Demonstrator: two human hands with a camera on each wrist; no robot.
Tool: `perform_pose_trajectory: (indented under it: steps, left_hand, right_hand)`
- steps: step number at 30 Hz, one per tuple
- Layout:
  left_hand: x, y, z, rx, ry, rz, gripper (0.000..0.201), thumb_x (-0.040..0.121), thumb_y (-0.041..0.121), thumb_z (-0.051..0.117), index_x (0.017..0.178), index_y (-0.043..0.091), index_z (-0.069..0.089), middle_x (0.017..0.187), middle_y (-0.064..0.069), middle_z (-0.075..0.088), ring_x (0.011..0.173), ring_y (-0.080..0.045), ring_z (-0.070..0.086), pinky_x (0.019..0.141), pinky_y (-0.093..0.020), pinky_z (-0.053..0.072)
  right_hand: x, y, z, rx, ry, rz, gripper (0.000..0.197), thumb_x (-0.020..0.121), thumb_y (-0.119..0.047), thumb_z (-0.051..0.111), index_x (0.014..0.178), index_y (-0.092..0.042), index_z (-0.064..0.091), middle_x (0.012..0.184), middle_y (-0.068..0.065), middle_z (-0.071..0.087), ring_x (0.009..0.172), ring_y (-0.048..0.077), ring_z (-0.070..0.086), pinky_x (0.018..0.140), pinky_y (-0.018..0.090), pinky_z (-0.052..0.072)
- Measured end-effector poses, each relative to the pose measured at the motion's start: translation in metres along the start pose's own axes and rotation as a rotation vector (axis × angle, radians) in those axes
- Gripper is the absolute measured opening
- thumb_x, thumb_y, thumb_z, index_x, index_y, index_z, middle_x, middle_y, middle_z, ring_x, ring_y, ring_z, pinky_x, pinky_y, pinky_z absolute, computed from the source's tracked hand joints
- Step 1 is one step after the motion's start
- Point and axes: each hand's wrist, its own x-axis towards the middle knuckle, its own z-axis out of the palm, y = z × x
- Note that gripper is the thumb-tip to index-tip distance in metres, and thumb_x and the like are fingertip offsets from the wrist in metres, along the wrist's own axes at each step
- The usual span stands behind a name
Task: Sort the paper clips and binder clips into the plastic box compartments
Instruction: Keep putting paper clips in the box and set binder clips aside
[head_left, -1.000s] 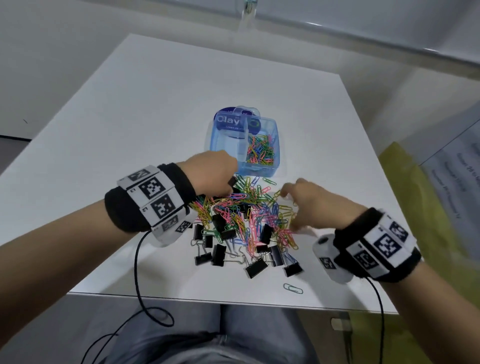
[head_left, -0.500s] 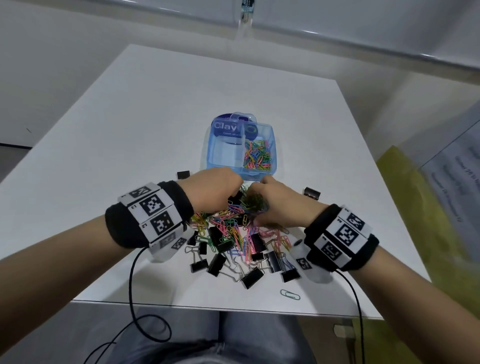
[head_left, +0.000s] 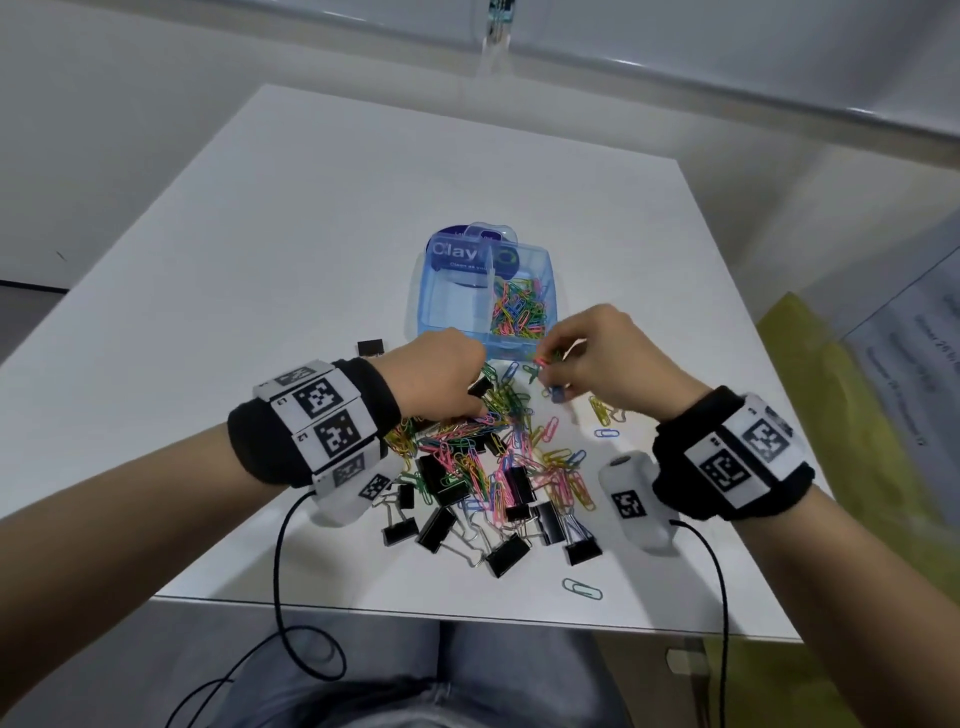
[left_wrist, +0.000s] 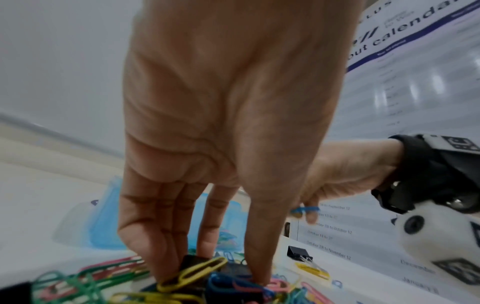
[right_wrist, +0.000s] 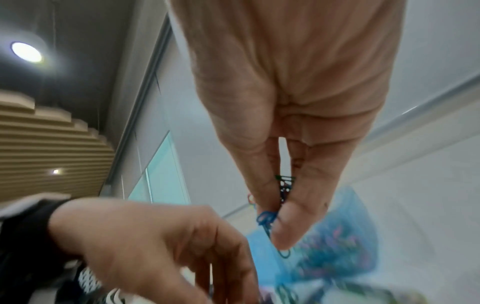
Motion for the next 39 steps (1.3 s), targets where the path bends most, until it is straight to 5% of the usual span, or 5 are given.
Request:
perform_pose_trajectory:
  steps: [8,17,24,28,39]
  left_hand:
    - [-0.002,-0.001,-0.003,-0.184,0.012,-0.031,0.032,0.083,0.022,0.07,0.11,0.007,0.061,0.105,-0.011,0.064,0.096,-0.027,0.06,0.072,-0.029,0.045]
    - [-0.005,-0.007,-0.015,-0.381,-0.038,-0.085,0.034,0.078,0.002,0.071,0.109,0.012,0.064,0.084,0.001,0.058,0.084,-0.024,0.063,0.078,-0.038,0.055]
    - [-0.01,-0.014,-0.027,-0.411,-0.074,-0.079,0.026,0.078,0.002,0.069,0.103,0.009,0.068,0.094,-0.01,0.067,0.068,-0.013,0.052,0.057,-0.019,0.04]
    - [-0.014,-0.021,-0.035,-0.4,-0.038,-0.079,0.021,0.081,0.004,0.067,0.098,0.016,0.069,0.095,-0.003,0.067,0.066,-0.007,0.051,0.055,-0.019,0.037]
    - [-0.009,-0.037,-0.037,-0.567,0.012,-0.087,0.018,0.08,0.002,0.071,0.097,0.005,0.069,0.089,-0.017,0.068,0.068,-0.018,0.063,0.065,-0.025,0.055]
  right_hand:
    - [0.054,-0.017,-0.014,-0.089,0.298,-0.104,0.01,0.074,0.006,0.067,0.081,0.0,0.07,0.07,0.017,0.065,0.061,0.033,0.068,0.065,0.044,0.06]
    - [0.038,-0.022,0.008,-0.353,0.086,-0.279,0.025,0.079,0.002,0.058,0.095,-0.01,0.073,0.09,0.002,0.069,0.072,0.011,0.051,0.064,0.017,0.035]
    - [0.01,-0.021,0.038,-0.743,-0.154,-0.347,0.038,0.083,0.003,0.049,0.112,-0.016,0.065,0.109,0.009,0.059,0.097,0.03,0.056,0.073,0.043,0.049]
    - [0.01,-0.015,0.048,-0.822,-0.195,-0.355,0.039,0.085,0.0,0.049,0.12,-0.013,0.059,0.112,0.01,0.057,0.101,0.033,0.056,0.066,0.038,0.042]
    - [0.004,-0.009,0.051,-0.732,-0.213,-0.184,0.005,0.083,-0.001,0.053,0.083,-0.003,0.048,0.088,0.014,0.051,0.079,0.027,0.045,0.065,0.038,0.038]
